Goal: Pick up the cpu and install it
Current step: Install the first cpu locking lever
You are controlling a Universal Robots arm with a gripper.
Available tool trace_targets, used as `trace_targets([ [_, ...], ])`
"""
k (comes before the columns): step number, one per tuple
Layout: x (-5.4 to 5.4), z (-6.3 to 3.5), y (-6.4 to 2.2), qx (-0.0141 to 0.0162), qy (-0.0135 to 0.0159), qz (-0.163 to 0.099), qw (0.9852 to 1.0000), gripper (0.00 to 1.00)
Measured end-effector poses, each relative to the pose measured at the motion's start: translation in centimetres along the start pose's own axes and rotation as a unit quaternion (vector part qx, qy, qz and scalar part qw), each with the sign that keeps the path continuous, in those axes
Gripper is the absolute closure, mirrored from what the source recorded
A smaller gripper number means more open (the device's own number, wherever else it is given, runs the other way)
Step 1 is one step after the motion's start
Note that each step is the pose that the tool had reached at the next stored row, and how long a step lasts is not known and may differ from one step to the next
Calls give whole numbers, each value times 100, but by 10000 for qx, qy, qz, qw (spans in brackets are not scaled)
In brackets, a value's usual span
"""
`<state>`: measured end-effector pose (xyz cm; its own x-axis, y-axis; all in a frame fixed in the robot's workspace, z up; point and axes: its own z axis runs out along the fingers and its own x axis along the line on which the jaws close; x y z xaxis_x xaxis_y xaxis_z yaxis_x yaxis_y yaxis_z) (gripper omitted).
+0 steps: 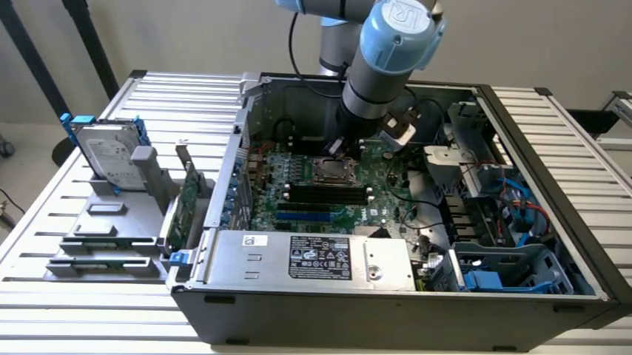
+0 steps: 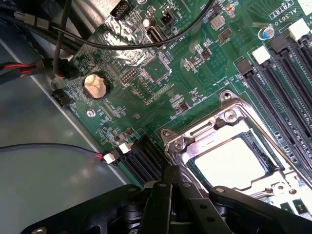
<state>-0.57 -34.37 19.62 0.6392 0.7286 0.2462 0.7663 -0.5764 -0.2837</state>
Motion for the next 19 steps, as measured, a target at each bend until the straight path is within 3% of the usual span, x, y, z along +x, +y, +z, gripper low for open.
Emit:
trace_targets([
  [5,-17,-13,-9,17,-11,5,10000,89],
  [11,-91,-6,-97,44,-26,-25,10000,89],
  [15,-120,-3,-132,92,-33,-73,9999,89],
  [19,-142,0,-158,157,-18,-141,9998,89],
])
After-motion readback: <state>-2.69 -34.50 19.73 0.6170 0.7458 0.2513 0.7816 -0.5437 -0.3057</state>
